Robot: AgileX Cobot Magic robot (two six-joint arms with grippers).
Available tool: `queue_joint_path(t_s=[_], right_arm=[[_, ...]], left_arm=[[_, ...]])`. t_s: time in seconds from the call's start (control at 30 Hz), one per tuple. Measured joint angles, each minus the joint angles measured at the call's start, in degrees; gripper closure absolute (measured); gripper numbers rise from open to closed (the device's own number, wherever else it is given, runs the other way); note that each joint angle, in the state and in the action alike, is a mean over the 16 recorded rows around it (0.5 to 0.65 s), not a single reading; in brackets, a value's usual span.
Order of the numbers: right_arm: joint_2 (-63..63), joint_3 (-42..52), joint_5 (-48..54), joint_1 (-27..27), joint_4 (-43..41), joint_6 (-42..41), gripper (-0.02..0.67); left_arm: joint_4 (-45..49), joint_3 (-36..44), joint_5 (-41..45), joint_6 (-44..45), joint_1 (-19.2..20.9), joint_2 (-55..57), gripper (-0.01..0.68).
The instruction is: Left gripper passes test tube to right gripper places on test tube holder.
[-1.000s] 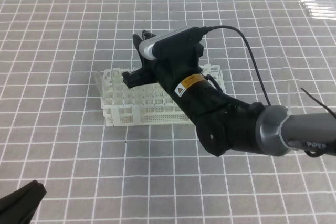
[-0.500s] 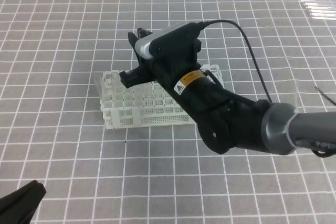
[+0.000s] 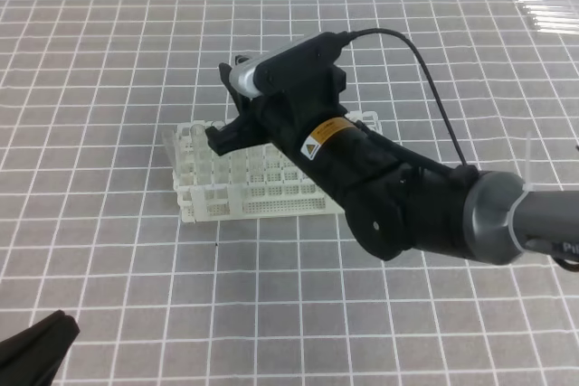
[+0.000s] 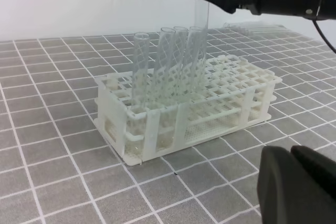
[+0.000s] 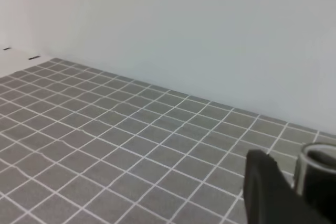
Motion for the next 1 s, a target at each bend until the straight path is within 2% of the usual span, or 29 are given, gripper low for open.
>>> queue_joint_path(t_s=[0.8,1.0], right_arm=[[2.85,0.0,-0.05,0.0,0.75,1.75,0.559],[2.86,0.0,0.55,0.0,1.85,2.27,0.526]], left_arm=[[-0.01,0.12,0.09,0.04,0.02,0.07,0.673],[0.0,0.04,0.06,0.03,0.01,0.02,0.673]])
